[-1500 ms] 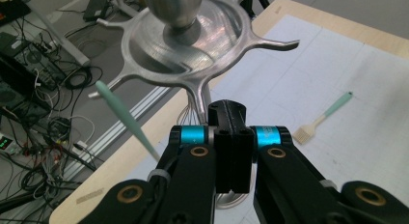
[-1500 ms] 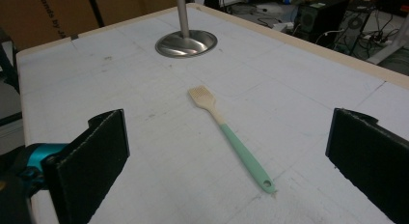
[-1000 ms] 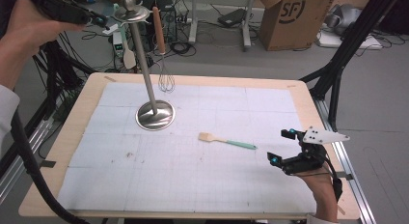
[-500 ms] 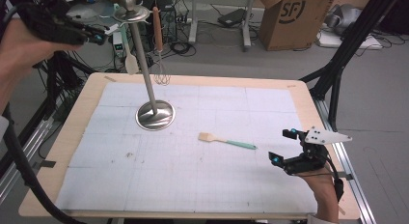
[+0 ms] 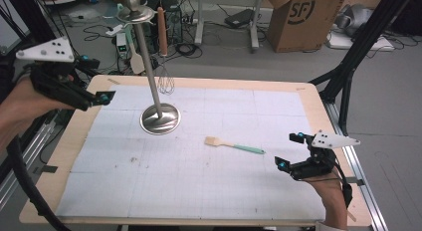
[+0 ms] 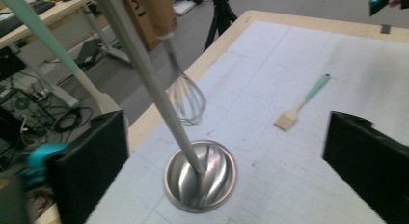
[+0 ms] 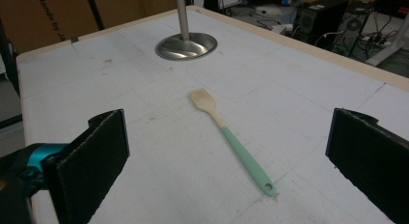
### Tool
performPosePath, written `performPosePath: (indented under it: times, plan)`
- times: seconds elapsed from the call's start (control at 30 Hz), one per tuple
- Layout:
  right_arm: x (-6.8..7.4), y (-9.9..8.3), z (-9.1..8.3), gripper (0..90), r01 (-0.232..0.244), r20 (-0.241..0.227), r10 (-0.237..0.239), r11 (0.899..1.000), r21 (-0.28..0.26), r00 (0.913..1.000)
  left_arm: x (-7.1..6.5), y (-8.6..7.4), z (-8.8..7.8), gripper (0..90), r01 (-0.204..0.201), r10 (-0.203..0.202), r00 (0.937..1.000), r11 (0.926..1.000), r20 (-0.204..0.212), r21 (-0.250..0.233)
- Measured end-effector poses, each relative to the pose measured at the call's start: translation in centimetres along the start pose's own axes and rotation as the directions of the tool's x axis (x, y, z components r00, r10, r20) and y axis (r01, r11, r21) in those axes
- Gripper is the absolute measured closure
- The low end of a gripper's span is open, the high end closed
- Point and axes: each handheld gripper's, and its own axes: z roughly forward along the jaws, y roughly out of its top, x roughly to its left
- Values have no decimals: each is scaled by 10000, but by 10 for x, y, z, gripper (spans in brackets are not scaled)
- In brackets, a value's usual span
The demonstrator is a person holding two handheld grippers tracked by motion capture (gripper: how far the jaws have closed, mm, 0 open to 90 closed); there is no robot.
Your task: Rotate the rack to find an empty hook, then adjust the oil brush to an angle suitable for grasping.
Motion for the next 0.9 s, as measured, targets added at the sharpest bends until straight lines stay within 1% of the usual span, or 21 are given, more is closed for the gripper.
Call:
performPosePath:
  times: [0.07, 0.13, 0.2, 0.23, 0.37, 0.43, 0.47, 0.6, 0.63, 0.67, 0.77, 0.83, 0.9]
  plan:
    - [0, 0, 1, 3, 4, -37, -4, 10000, 25, 10000, -6, -8, 1, 16, -46, 43, 9999, 9998, -141, -204]
    - [1, 1, 0, 3, 48, -65, -48, 10000, 42, 10000, -10, -15, 1, 16, 48, -44, 9999, 9996, 117, -276]
    - [1, 2, 1, 3, 71, -96, -71, 10000, 23, 9999, -15, -21, 3, 16, 36, -28, 9997, 9994, 223, -340]
    - [1, 3, 1, 3, 65, -95, -65, 10000, 52, 9999, -18, -25, 4, 16, 41, -27, 9991, 9994, 419, -342]
    - [2, 7, 1, 3, 172, -134, -171, 9998, 58, 9998, -26, -36, 10, 16, 28, 3, 9975, 9990, 707, -445]
    - [1, 9, 0, 3, 170, -164, -169, 9998, 71, 9997, -30, -40, 13, 16, -39, 72, 9967, 9991, 805, -416]
    - [1, 10, 0, 3, 186, -163, -185, 9998, 79, 9997, -32, -42, 15, 16, -29, 71, 9957, 9990, 926, -449]
    - [2, 15, 0, 3, 297, -222, -295, 9995, 87, 9993, -41, -49, 21, 16, -49, 93, 9917, 9994, 1285, -338]
    - [2, 16, 0, 3, 356, -244, -354, 9993, 73, 9991, -44, -52, 23, 16, -153, 209, 9908, 9990, 1336, -427]
    - [2, 17, 0, 3, 365, -278, -362, 9993, 105, 9990, -46, -54, 24, 17, -170, 235, 9903, 9987, 1372, -481]
    - [3, 20, 2, 3, 457, -370, -448, 9986, 251, 9983, -52, -61, 27, 17, -166, 263, 9867, 9979, 1605, -619]
    - [4, 22, 4, 3, 542, -453, -528, 9981, 307, 9976, -56, -67, 28, 17, -116, 222, 9834, 9981, 1800, -597]
    - [5, 24, 6, 3, 640, -564, -621, 9974, 328, 9965, -59, -72, 27, 17, -122, 250, 9811, 9976, 1920, -676]
